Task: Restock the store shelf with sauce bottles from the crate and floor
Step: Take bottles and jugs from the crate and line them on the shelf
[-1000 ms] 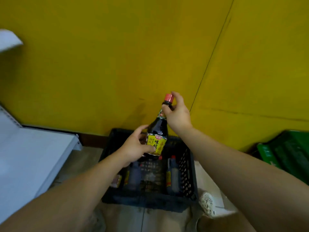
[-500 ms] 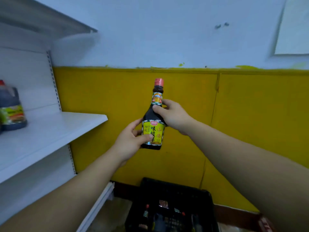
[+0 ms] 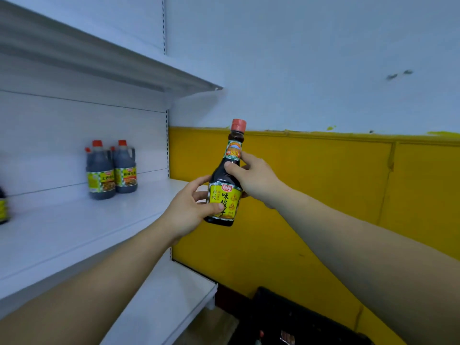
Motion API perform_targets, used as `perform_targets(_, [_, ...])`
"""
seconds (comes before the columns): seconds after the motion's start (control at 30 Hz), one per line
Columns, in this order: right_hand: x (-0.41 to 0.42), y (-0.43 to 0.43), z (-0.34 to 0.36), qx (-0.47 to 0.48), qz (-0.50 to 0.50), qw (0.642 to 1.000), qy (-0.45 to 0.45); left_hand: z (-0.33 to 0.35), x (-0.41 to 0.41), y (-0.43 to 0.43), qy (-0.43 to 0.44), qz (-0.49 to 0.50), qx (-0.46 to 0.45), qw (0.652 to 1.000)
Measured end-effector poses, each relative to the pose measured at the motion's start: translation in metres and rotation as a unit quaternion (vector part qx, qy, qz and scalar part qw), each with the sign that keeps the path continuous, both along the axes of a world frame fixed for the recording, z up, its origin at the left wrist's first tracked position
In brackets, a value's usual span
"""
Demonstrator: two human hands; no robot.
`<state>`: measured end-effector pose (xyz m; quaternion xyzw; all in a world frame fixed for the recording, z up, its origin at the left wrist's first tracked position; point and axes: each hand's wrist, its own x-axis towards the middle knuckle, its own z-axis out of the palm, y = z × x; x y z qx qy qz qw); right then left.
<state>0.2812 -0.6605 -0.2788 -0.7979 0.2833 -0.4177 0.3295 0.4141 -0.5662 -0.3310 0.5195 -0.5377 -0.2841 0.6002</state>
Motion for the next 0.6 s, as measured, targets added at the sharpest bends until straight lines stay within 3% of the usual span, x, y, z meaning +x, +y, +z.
perform_targets(0.27, [0.071, 0.034, -0.006, -0.017, 0.145, 0.989, -0.001, -0.006, 0.041, 0.064, -0.018, 0.143, 0.016, 0.989])
perform_targets(0.6, [0.171, 0.117, -0.022, 0.015, 0.317, 0.948, 0.003, -0.026, 0.083, 0.164, -0.013, 0.336, 0.039, 0.941])
